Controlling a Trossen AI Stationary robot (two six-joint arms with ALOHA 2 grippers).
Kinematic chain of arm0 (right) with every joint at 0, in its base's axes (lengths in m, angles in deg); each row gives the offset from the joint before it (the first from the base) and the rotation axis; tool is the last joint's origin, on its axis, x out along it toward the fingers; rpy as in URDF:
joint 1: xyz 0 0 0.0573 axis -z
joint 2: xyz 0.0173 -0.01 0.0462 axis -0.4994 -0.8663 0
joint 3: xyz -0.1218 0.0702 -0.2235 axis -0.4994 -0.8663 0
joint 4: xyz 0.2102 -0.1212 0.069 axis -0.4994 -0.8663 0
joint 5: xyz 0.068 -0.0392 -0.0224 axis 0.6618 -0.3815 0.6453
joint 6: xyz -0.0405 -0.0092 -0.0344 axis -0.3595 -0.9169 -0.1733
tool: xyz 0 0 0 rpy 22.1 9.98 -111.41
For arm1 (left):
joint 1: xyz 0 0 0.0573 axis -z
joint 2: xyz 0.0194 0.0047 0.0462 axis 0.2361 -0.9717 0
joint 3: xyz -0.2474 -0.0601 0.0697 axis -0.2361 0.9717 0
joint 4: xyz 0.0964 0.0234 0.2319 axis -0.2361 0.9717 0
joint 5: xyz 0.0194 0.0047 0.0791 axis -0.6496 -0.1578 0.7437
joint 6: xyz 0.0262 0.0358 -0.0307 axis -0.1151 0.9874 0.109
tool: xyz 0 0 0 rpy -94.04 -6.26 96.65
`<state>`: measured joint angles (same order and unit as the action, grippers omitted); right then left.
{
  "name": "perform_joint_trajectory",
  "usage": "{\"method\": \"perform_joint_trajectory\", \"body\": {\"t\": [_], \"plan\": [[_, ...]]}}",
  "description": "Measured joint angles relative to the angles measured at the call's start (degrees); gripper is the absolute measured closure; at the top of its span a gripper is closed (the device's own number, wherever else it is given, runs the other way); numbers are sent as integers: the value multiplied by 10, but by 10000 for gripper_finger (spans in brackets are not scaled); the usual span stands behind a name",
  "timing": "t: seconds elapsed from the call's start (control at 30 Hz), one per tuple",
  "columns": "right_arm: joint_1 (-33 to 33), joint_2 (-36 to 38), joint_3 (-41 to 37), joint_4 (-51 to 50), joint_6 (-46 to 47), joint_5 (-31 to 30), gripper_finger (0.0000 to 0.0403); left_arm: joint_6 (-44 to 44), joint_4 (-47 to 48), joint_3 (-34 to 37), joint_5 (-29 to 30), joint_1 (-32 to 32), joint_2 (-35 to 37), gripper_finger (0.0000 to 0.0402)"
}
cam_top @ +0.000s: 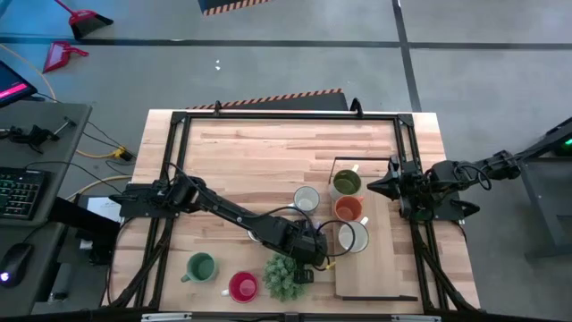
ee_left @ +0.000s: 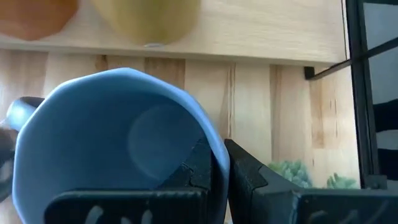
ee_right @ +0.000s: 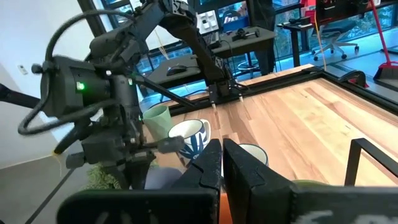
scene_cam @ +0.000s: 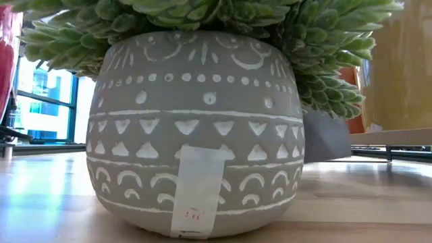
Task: Place coffee mugs
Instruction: Move the light blue mug to the center of the table
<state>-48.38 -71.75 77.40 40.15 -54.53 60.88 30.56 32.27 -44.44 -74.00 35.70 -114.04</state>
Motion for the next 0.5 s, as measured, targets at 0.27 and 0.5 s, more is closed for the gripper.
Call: {"method": "perform_joint_trajectory", "body": {"t": [0.27, 0.5], "plan": [[0, 0, 0, 0, -1, 0, 402, 1, 0, 1, -2, 0, -7, 392], [0, 0, 0, -1, -1, 2, 402, -2, -1, 1, -2, 0, -7, 347]]}}
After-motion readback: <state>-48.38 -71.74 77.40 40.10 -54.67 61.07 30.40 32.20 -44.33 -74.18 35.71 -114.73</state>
